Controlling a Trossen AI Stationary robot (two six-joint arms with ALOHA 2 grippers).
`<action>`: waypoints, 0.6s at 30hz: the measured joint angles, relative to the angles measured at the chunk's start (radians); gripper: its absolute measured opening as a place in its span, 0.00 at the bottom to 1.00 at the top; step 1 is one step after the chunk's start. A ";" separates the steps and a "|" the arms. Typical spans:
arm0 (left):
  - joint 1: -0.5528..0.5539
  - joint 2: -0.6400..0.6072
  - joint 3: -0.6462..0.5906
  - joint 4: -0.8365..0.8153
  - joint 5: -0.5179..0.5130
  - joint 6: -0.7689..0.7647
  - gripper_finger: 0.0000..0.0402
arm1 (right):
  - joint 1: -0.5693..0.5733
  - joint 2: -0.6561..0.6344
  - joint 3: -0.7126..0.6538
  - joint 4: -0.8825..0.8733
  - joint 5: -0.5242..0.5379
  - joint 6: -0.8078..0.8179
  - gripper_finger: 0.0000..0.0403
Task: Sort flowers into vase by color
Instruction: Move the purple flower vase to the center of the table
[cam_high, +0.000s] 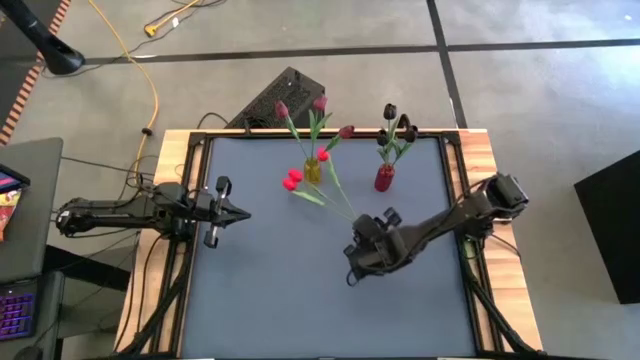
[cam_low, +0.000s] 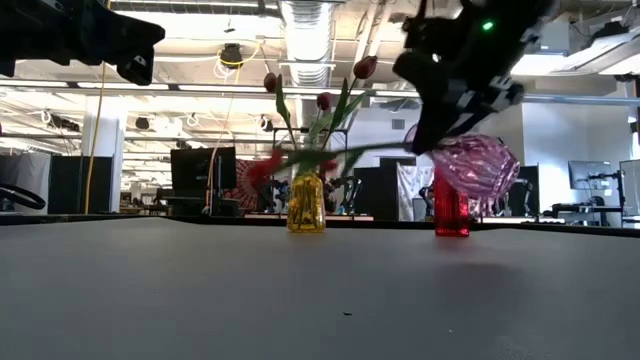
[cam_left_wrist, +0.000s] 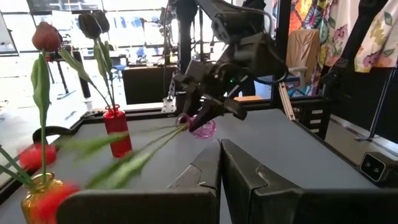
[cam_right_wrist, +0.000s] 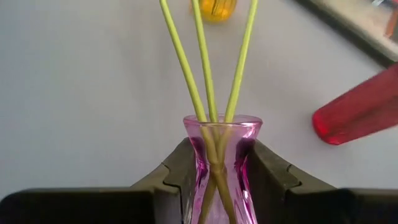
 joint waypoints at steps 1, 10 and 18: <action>0.000 0.000 0.000 0.002 0.000 0.000 0.00 | 0.017 0.000 0.000 -0.016 0.025 0.029 0.34; 0.000 0.000 0.000 0.046 -0.001 0.000 0.00 | 0.190 0.000 0.000 -0.168 0.086 0.251 0.34; 0.000 0.000 0.000 0.077 -0.030 0.003 0.00 | 0.345 -0.034 0.000 -0.182 0.348 0.369 0.34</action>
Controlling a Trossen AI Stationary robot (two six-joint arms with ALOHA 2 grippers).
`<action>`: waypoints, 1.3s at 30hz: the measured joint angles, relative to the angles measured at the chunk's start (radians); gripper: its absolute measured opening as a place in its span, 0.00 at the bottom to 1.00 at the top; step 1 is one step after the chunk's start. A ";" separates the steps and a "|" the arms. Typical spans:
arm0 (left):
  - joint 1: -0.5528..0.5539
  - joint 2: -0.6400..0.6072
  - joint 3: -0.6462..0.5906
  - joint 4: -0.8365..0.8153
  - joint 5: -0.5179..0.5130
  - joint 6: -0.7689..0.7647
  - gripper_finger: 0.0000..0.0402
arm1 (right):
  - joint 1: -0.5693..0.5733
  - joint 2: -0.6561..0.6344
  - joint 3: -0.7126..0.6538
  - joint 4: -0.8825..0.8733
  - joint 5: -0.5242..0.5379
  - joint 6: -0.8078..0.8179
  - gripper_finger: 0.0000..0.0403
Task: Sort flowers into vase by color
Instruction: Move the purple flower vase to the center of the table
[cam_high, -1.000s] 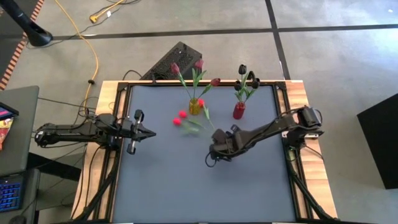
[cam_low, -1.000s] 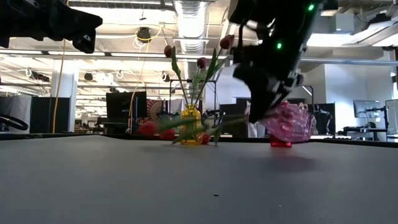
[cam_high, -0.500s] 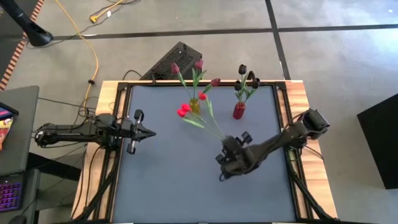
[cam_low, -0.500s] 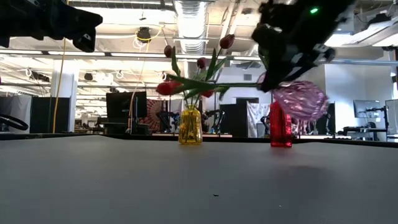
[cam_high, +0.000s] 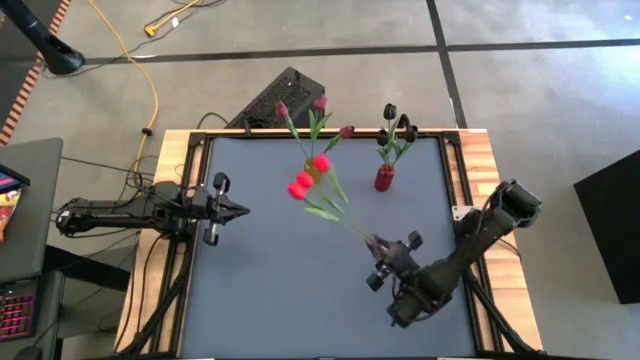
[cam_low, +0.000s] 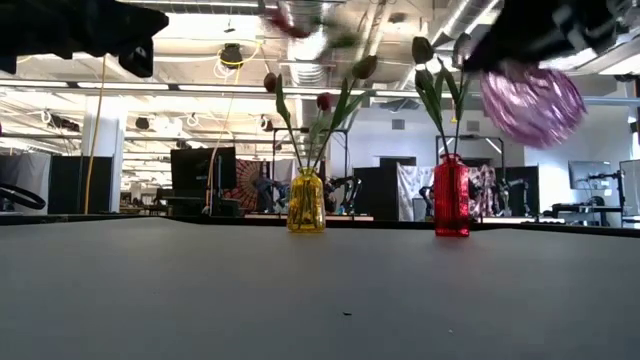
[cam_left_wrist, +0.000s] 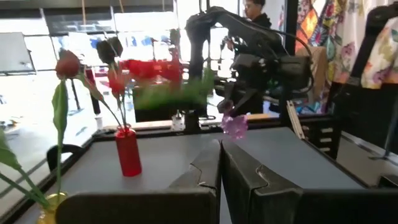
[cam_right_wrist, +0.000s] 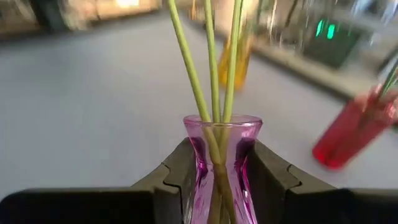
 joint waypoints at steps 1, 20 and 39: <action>0.000 0.000 0.000 0.006 -0.004 0.000 0.00 | 0.015 -0.001 0.000 -0.012 0.054 0.028 0.34; 0.000 0.000 0.000 0.009 -0.026 0.008 0.00 | -0.057 0.003 -0.227 0.037 0.413 0.460 0.34; -0.001 0.322 0.002 0.217 -0.030 -0.056 0.00 | -0.023 0.004 -0.135 0.088 0.417 0.121 0.34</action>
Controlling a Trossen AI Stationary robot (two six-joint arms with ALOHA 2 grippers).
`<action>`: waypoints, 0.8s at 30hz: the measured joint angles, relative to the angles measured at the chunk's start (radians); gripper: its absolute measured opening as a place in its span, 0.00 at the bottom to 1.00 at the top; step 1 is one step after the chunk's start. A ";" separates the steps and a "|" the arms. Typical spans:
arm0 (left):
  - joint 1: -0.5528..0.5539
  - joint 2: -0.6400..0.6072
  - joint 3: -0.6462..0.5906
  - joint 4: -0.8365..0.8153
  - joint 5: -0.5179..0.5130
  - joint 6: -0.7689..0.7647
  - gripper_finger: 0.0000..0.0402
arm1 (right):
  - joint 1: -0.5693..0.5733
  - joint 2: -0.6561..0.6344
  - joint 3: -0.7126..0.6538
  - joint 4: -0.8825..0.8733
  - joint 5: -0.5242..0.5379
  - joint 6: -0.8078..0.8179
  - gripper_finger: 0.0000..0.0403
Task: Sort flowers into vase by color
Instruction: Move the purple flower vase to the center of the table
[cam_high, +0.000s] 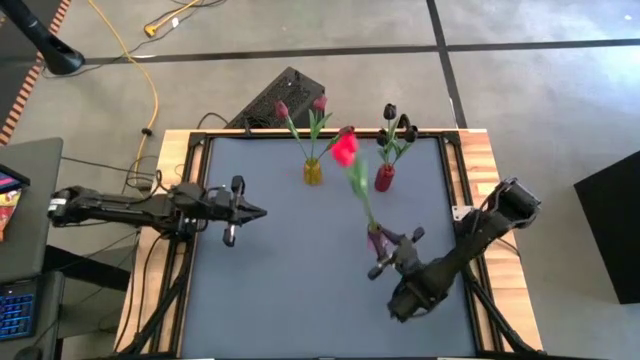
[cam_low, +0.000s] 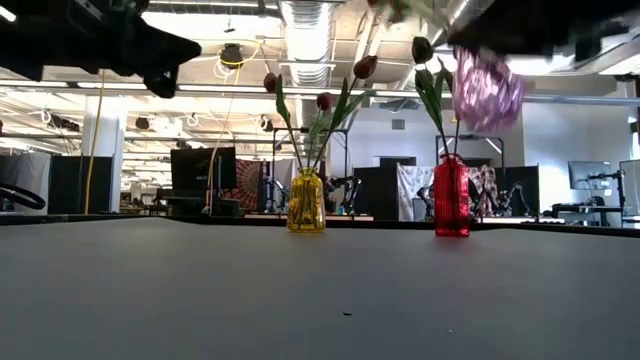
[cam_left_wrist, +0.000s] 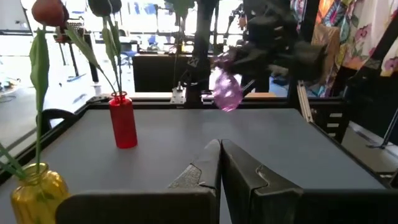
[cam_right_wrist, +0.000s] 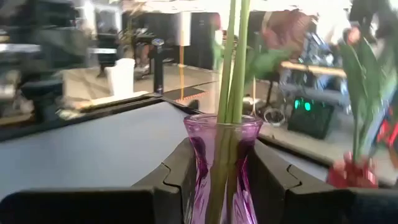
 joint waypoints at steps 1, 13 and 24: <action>0.000 0.025 0.000 0.027 0.000 0.001 0.00 | 0.014 0.000 0.034 -0.004 0.000 -0.065 0.34; -0.013 0.360 0.053 0.367 0.165 -0.021 0.00 | -0.002 -0.014 0.235 -0.103 -0.080 -0.357 0.34; -0.097 0.809 0.300 0.526 0.166 0.196 0.29 | -0.005 -0.074 0.239 -0.012 -0.080 -0.356 0.34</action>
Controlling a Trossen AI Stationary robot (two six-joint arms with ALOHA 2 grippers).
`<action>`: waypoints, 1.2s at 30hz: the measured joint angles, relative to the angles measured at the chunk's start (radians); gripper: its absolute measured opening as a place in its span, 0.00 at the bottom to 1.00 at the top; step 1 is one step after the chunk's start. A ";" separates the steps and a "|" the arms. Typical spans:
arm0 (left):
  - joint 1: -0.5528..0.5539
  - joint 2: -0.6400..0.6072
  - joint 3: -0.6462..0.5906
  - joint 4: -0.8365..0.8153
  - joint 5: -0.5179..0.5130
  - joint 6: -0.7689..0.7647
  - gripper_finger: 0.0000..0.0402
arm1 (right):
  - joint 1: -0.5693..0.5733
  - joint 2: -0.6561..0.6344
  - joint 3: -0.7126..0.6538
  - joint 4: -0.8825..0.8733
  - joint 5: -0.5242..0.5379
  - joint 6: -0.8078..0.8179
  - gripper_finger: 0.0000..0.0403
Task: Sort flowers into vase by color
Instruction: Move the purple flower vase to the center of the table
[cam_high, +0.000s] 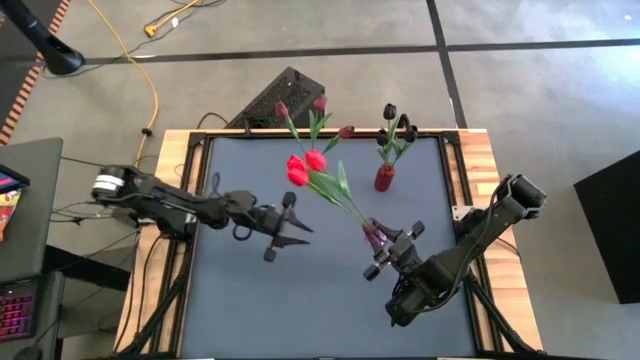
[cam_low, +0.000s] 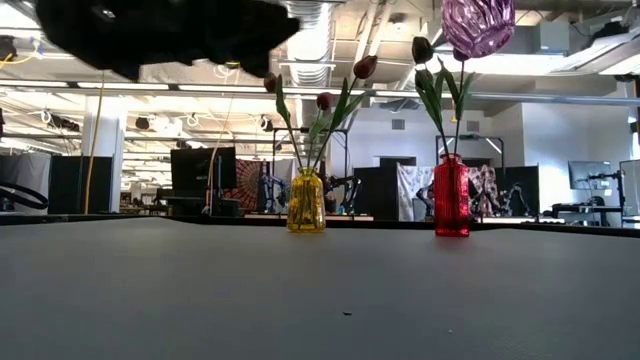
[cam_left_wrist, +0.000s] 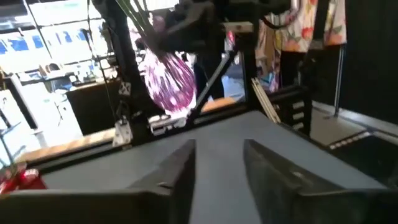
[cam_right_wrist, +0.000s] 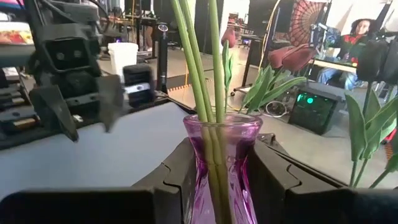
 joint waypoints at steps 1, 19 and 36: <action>0.000 0.031 0.031 0.010 0.000 -0.009 0.34 | -0.001 -0.001 0.000 0.005 0.000 0.000 0.34; 0.021 0.532 0.509 0.237 0.099 -0.251 0.78 | 0.041 -0.018 0.000 0.032 0.071 0.000 0.34; 0.002 0.650 0.788 0.062 0.107 -0.246 0.78 | 0.053 -0.018 0.001 0.031 0.079 0.003 0.34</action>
